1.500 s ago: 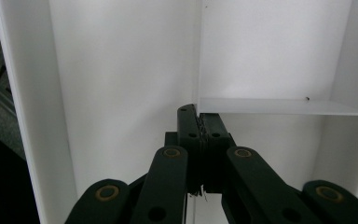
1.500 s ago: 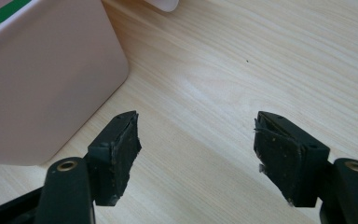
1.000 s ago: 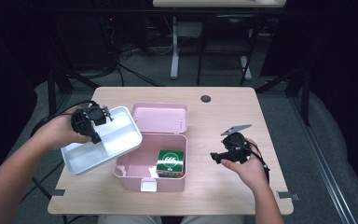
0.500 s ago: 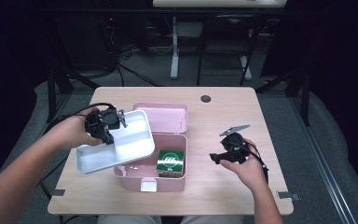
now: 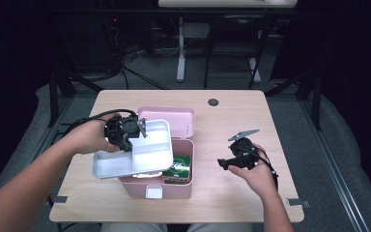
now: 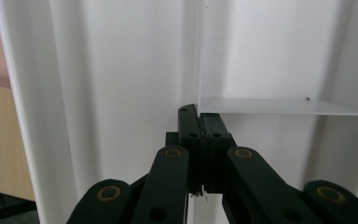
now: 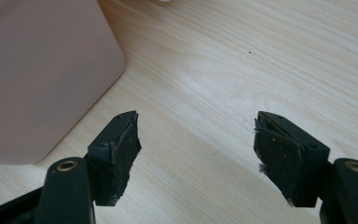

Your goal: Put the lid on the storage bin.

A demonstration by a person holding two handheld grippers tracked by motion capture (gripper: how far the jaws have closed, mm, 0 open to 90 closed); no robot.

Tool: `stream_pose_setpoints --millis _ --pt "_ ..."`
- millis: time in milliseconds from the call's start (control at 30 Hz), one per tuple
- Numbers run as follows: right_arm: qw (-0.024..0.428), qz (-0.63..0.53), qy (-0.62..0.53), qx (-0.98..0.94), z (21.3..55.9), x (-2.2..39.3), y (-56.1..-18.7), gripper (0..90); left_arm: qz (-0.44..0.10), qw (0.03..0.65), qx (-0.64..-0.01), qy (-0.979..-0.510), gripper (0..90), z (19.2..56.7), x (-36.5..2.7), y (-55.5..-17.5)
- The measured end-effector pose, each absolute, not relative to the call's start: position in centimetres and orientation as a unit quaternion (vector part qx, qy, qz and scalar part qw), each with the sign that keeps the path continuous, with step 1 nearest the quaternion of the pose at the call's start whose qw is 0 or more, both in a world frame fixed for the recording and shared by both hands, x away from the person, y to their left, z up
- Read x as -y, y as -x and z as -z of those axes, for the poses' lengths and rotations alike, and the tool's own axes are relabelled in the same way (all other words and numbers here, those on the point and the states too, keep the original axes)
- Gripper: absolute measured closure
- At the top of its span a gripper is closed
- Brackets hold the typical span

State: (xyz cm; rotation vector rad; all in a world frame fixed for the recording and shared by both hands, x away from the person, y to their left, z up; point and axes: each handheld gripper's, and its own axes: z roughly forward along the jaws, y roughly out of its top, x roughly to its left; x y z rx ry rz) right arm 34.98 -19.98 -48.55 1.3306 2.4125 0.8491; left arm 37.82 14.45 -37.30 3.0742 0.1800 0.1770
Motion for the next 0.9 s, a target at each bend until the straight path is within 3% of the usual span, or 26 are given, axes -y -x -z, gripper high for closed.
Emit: stream_pose_setpoints --millis 900 --pt "0.125 -0.290 -0.459 -0.830 49.0 19.9 -35.1 30.4 -0.054 0.023 0.006 -0.998 89.5 40.6 -9.1 -37.9"
